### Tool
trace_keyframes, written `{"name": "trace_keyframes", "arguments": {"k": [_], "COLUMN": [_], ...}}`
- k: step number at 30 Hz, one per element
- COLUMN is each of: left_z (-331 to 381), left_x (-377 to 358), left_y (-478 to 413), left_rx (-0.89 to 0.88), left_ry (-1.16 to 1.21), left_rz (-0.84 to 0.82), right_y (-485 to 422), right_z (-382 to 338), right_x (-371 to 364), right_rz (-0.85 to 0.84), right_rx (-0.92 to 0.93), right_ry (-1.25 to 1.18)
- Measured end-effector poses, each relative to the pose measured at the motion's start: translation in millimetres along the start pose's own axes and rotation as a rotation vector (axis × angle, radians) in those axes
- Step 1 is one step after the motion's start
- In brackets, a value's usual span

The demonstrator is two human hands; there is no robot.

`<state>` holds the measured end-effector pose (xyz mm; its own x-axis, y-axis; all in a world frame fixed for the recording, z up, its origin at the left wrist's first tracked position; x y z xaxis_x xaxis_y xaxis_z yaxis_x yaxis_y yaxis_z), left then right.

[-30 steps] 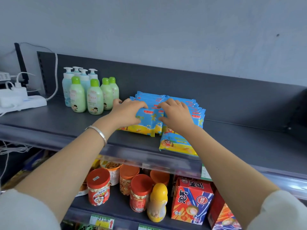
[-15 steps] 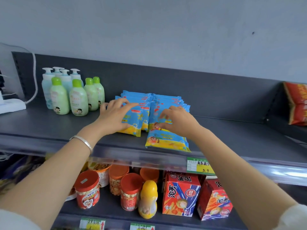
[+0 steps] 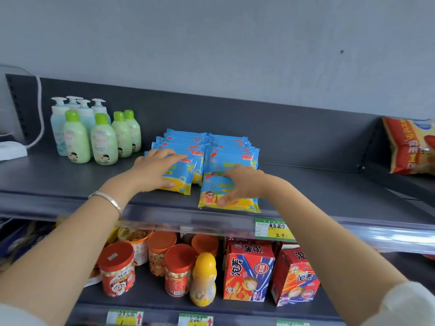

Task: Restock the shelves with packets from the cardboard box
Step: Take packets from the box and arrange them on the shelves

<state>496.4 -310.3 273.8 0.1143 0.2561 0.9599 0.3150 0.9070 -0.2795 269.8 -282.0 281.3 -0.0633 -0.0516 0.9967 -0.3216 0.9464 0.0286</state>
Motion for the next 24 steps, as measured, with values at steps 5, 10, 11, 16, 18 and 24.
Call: {"name": "trace_keyframes", "arguments": {"k": [5, 10, 11, 16, 18, 24], "left_z": [7, 18, 19, 15, 14, 16], "left_x": [-3, -5, -6, -8, -9, -10], "left_y": [-2, -6, -7, -5, -3, -1], "left_rx": [0.029, 0.034, 0.036, 0.035, 0.028, 0.007], "left_ry": [-0.065, -0.096, -0.099, -0.069, -0.083, -0.082], "left_rz": [0.124, 0.241, 0.252, 0.262, 0.254, 0.281], "right_y": [3, -7, -10, -13, -10, -3], "right_z": [0, 12, 13, 15, 17, 20], "right_x": [10, 6, 4, 2, 1, -1], "right_rz": [0.387, 0.575, 0.584, 0.592, 0.591, 0.596], "right_rx": [-0.021, -0.058, -0.059, -0.057, -0.051, -0.061], "right_ry": [0.173, 0.329, 0.332, 0.291, 0.293, 0.262]}}
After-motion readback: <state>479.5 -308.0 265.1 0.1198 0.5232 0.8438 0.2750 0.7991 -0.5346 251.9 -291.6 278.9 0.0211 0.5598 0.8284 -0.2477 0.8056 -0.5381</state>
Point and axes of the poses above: each hand's wrist, its own y-axis away from the middle knuckle, its own x-axis out of the back of the hand, z = x × y, the point moved 3 cm from there along -y, towards the middle knuckle, and after that the axes turned 2 degrees about z, right-handed, at the moved point
